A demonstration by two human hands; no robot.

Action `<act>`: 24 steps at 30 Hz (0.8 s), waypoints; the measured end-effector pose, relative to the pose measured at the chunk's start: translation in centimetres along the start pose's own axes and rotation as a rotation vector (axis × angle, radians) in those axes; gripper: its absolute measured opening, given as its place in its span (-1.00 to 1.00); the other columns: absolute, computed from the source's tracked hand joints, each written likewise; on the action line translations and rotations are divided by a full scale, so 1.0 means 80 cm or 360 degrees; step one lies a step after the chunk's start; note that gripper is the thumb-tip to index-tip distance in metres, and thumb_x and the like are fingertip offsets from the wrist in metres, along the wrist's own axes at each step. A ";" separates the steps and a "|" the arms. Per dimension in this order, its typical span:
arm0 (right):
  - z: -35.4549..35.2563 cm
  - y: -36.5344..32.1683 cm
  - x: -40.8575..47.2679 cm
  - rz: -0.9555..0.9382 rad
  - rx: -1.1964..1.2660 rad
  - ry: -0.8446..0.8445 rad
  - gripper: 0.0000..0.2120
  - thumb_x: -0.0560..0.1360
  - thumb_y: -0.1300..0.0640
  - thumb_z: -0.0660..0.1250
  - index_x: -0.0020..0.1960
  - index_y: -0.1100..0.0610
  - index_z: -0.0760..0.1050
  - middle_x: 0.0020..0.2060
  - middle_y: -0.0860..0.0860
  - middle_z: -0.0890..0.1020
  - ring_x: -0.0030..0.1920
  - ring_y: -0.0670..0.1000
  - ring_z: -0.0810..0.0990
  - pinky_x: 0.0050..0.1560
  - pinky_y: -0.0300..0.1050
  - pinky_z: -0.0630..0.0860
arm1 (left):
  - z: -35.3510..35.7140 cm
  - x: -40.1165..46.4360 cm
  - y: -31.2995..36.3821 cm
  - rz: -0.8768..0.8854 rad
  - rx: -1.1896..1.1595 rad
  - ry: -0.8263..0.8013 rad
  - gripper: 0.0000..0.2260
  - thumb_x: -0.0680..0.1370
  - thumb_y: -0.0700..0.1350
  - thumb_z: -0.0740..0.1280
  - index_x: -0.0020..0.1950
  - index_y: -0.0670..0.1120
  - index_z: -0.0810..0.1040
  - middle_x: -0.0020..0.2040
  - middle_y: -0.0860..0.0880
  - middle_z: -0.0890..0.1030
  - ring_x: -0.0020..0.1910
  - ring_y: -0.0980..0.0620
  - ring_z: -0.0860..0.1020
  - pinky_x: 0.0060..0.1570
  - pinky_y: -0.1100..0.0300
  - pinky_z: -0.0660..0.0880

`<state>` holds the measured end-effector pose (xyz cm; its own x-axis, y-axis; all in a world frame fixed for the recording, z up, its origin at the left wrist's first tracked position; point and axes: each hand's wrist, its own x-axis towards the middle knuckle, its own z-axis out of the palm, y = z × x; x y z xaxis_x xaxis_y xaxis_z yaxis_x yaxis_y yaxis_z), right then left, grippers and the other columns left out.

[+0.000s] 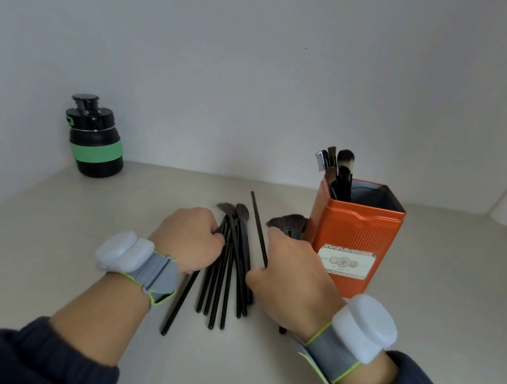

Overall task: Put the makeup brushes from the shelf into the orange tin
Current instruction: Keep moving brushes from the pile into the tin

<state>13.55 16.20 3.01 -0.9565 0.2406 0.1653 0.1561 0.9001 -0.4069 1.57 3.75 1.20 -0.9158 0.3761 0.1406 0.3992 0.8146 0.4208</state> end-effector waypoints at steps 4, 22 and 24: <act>-0.004 -0.004 -0.004 -0.0050 0.0183 0.0057 -0.88 0.51 0.21 0.23 0.05 0.15 0.38 -0.13 0.08 0.61 -0.15 0.12 0.61 -0.18 -0.01 0.57 | 0.003 0.004 -0.003 0.0018 0.0043 0.0045 -0.74 0.55 -0.07 0.24 0.01 -0.20 0.65 -0.18 -0.15 0.70 -0.49 -0.02 0.52 -0.21 0.09 0.61; -0.027 0.013 -0.005 -0.0690 0.1076 0.1259 -0.80 0.59 0.08 0.24 0.11 0.07 0.61 -0.49 -0.16 0.40 -0.49 -0.12 0.39 -0.39 -0.27 0.31 | -0.010 -0.001 0.008 0.0396 -0.0469 0.0565 -0.88 0.56 -0.02 0.29 0.04 0.08 0.60 -0.35 0.11 0.57 -0.33 0.07 0.53 -0.26 0.17 0.35; -0.037 0.018 -0.004 -0.0654 0.1228 0.1344 -0.80 0.59 0.05 0.24 0.08 0.04 0.61 -0.50 -0.10 0.40 -0.49 -0.08 0.35 -0.38 -0.18 0.32 | -0.020 -0.010 0.021 0.0498 -0.0804 0.0536 -0.88 0.52 0.02 0.30 -0.01 0.10 0.61 -0.32 0.08 0.62 -0.32 0.08 0.56 -0.22 0.20 0.43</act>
<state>14.81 18.49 5.01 -0.3933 0.4079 0.8240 -0.5840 0.5813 -0.5666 2.94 4.11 3.20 -0.7569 0.3358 0.5606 0.6529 0.3533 0.6700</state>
